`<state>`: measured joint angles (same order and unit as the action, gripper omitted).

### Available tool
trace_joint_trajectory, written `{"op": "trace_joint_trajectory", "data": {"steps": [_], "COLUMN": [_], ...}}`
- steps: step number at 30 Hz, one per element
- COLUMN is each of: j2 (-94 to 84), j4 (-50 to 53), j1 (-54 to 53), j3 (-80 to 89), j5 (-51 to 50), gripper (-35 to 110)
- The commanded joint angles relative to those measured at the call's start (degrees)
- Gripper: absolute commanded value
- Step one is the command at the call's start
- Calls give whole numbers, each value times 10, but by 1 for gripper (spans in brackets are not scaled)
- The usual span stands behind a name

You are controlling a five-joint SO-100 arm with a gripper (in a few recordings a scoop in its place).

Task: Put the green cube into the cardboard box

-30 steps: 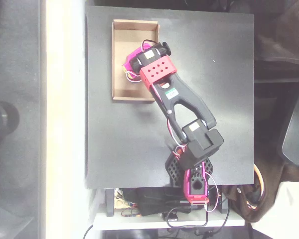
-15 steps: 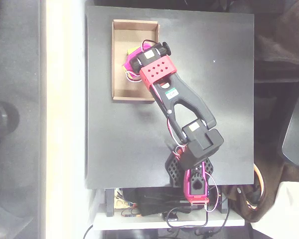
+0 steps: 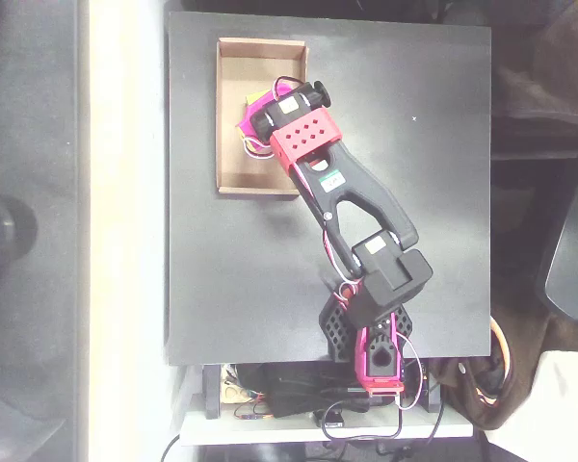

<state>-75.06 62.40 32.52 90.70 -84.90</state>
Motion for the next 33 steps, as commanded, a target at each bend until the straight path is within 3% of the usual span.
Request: {"op": "trace_joint_trajectory", "data": {"steps": [1,26,33], "j2": [-63,-475,-570], "j4": [5,5,5], "j1": [11,-3,-54], "j3": [-13,-13,-12], "j5": [-6,-6,-6], "gripper": [33,33,33]}}
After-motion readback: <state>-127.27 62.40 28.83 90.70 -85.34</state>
